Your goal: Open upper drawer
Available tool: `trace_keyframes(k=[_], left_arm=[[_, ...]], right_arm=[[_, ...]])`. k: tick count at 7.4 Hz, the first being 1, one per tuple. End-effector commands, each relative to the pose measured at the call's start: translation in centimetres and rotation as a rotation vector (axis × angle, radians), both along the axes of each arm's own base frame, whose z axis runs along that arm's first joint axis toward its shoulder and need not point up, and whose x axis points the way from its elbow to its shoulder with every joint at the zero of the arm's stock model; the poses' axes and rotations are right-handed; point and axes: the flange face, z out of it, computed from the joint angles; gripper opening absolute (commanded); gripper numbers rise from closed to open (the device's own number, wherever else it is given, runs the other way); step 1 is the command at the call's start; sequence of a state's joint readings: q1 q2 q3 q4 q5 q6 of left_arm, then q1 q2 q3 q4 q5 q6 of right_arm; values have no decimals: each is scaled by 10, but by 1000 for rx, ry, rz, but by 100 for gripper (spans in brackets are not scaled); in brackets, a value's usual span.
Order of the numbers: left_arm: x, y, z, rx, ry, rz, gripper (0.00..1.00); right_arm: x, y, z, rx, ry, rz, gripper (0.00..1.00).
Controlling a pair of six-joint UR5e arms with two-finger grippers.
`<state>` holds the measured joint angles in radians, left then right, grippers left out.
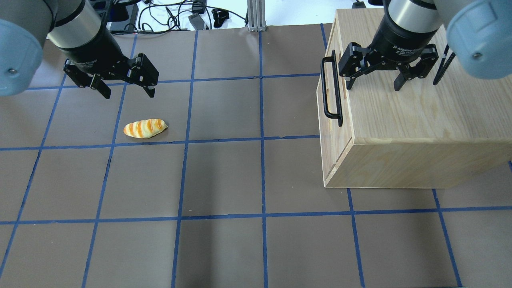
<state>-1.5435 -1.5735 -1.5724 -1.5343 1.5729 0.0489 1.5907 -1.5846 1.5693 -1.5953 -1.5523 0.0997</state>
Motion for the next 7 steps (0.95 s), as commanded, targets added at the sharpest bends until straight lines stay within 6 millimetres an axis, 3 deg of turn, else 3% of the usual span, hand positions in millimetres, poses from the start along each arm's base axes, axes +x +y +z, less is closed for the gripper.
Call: trace_keyframes(k=[1,3,5,6,7], left_arm=[[0,-1,-1,2,-1,0,100],[20,-5,-1,0,7,43,100],[9,-12,-5,-1,114,55,100],[5,-26,-8,-51,142,46,100],[-11,-34,-13,-81,147,28,100]], right_arm=[[0,0,0,0,0,0,100],[-1,0,0,0,0,-1,100],[0,0,0,0,-1,0,100],[0,0,0,0,-1,0,100],[0,0,0,0,0,0,100]])
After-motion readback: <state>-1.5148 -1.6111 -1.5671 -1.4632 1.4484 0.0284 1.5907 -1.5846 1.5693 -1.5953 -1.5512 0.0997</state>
